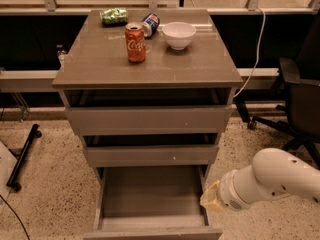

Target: Close bottom drawer

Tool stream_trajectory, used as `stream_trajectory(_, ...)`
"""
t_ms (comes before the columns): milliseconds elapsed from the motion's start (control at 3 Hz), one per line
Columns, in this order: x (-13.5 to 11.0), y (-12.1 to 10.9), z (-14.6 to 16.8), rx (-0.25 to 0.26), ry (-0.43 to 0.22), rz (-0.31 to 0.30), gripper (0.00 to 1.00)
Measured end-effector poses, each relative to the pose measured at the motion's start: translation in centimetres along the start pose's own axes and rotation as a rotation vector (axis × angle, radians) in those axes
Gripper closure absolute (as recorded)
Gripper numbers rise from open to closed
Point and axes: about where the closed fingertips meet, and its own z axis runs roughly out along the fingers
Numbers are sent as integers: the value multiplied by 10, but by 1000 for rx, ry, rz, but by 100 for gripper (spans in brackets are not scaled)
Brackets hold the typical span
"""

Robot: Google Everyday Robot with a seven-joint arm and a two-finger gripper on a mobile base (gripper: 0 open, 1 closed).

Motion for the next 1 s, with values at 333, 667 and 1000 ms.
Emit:
stream_trajectory(333, 14, -5, 36, -21, -43, 47, 100)
stream_trajectory(667, 28, -5, 69, -42, -77, 81, 100)
stream_trajectory(1000, 43, -8, 103, -71, -117, 118, 100)
